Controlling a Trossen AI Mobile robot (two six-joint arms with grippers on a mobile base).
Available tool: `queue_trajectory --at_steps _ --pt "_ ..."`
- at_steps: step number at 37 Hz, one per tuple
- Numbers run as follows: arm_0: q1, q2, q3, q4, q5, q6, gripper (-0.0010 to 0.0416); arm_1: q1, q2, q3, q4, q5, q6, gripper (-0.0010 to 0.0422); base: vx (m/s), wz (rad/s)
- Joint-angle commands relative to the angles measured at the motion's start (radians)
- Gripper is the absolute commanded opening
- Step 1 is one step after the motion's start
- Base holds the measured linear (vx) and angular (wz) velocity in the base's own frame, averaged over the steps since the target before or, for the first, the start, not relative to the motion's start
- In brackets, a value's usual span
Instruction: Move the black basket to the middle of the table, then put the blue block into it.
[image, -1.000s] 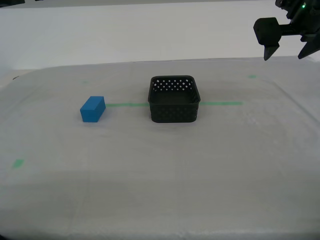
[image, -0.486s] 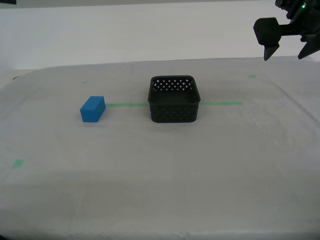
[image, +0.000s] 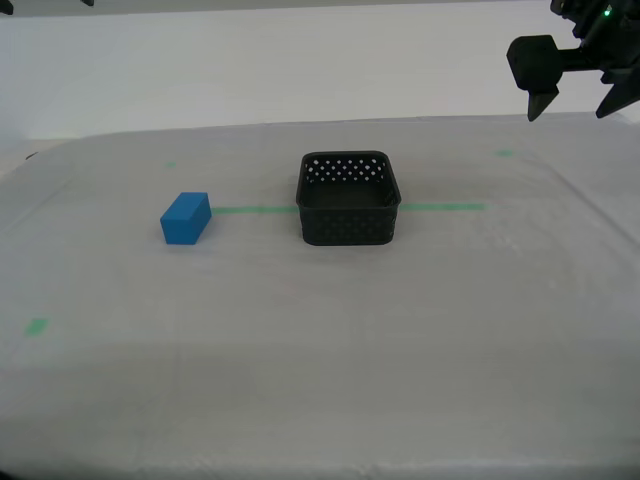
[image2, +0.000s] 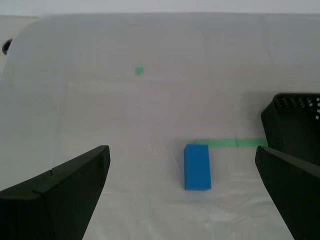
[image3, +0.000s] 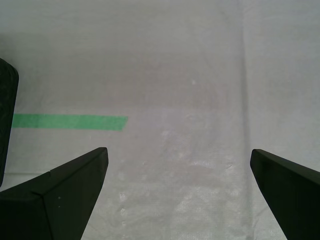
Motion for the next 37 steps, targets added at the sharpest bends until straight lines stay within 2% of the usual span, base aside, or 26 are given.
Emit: queue_trajectory --at_steps 1,6,18,25,37 --pt "0.0 0.0 0.0 0.001 0.002 0.0 0.0398 -0.012 0.038 0.041 -0.067 -0.003 -0.007 0.0401 0.0 0.0" --pt "0.0 0.0 0.0 0.001 0.002 0.0 0.0398 -0.035 0.102 0.089 -0.136 -0.003 -0.016 0.0401 0.0 0.0" --pt "0.0 0.0 0.0 0.001 0.002 0.0 0.0398 -0.113 0.221 0.144 -0.148 -0.003 -0.072 0.0401 0.0 0.0" --pt "0.0 0.0 0.0 0.001 0.002 0.0 0.0399 -0.134 0.304 0.185 -0.176 0.0 -0.09 0.0401 0.0 0.0" --pt "0.0 0.0 0.0 0.001 0.002 0.0 0.0399 -0.141 0.422 0.246 -0.23 0.03 -0.115 0.0401 0.0 0.0"
